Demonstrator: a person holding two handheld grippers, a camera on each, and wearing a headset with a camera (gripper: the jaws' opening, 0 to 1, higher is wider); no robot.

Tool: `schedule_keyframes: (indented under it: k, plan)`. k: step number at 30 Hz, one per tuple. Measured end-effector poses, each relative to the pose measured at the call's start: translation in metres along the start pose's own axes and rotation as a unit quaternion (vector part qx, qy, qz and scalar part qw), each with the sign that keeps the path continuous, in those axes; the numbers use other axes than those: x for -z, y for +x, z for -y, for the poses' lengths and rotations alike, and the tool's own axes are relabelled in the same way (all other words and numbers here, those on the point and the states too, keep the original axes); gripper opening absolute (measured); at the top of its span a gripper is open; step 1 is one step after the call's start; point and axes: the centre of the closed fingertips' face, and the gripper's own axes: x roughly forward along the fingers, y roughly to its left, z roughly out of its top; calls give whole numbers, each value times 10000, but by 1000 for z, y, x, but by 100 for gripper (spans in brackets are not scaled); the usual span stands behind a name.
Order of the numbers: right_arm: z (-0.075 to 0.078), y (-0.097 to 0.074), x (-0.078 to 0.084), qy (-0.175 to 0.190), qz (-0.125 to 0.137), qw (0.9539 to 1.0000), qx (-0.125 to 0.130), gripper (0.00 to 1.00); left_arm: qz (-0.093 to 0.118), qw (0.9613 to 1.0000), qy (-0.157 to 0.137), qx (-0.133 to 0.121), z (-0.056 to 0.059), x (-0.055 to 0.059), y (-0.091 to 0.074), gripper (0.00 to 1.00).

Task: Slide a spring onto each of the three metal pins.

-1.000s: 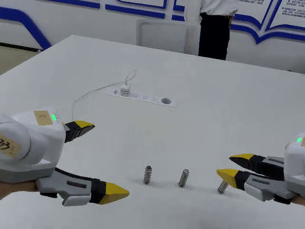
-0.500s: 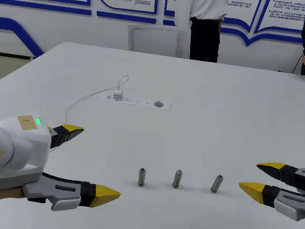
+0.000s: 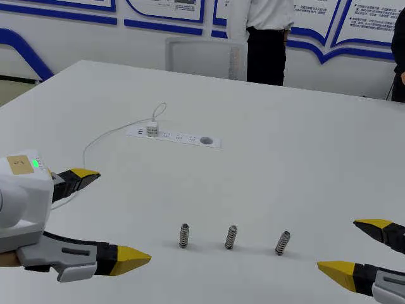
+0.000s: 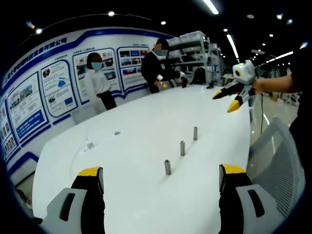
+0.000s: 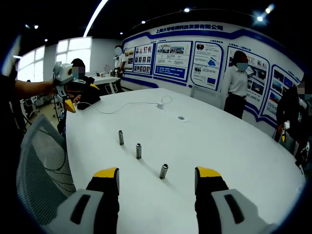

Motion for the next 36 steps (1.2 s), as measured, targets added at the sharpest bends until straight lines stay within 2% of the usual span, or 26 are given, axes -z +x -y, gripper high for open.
schedule_keyframes:
  k: [5,8,11,14,19,24,33,36]
  plan:
    - [2,-5,-1,15,40,9999,110,68,-62,10000,21,-5,-1,4,-1,100]
    - [2,-8,-2,33,55,9999,133,71,-50,10000,-8,-26,-2,4,-1,100]
    - [6,-10,-3,116,50,9995,278,79,-31,10000,-22,-6,-1,4,-1,100]
    - [6,-12,-7,121,127,9993,319,79,-10,10000,-33,12,0,4,0,100]
    - [3,-14,-12,127,197,9993,301,83,-2,10000,-38,17,0,5,0,100]
    - [6,-15,-10,181,166,9990,378,88,-30,10000,-41,50,2,7,0,100]
    - [4,-16,-8,204,182,9990,354,91,-108,9999,-23,75,5,9,1,100]
    - [4,-15,-4,199,110,9991,363,92,-91,9999,-32,74,5,8,1,100]
